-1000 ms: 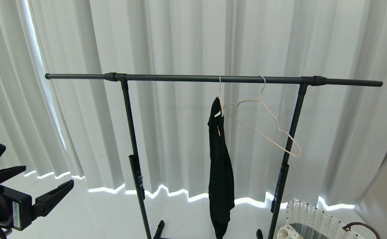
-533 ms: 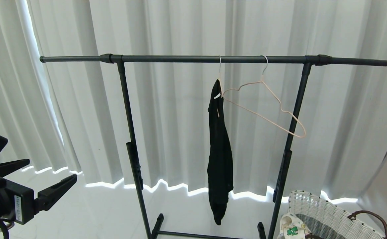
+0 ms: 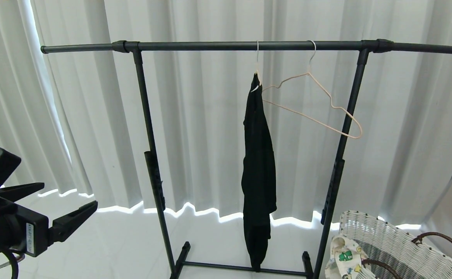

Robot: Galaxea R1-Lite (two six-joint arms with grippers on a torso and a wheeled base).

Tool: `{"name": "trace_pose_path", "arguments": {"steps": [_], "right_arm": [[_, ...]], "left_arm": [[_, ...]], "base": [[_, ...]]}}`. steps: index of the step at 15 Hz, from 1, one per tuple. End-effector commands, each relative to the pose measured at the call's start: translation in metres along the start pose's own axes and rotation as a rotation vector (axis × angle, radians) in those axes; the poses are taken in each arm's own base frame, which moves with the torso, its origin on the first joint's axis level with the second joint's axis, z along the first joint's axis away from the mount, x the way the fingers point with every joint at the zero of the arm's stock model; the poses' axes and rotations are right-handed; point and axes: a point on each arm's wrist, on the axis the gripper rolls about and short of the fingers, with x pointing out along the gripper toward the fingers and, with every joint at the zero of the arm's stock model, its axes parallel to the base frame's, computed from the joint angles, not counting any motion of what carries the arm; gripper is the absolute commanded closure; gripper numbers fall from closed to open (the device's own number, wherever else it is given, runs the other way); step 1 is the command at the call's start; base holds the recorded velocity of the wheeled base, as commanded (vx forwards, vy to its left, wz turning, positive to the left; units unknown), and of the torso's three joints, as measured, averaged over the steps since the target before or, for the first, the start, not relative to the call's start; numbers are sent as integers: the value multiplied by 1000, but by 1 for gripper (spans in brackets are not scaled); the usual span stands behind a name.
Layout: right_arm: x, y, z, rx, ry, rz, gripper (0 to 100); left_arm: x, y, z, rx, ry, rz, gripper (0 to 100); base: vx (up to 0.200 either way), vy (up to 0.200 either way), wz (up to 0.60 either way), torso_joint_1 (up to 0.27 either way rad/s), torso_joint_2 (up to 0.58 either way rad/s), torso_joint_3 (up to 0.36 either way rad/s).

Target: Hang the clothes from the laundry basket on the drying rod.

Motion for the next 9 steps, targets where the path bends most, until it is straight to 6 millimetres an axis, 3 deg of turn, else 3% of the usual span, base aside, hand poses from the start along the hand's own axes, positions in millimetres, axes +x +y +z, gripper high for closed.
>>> {"name": "trace_pose_path", "arguments": {"steps": [1,8,9], "right_arm": [[5,3,-3,-10,31,15,0],[52,30,-22,-43,143,153,0],[57,38,-26,-50,129,228,0]], "left_arm": [[4,-1,0,2,11,-16,0],[11,-17,3,47,10,-132,0],[11,-18,4,51,7,-139,0]], "base": [[200,0,0,-27,76,51],[200,0,0,-5,11,10],[0,0,0,0,0,0]]}}
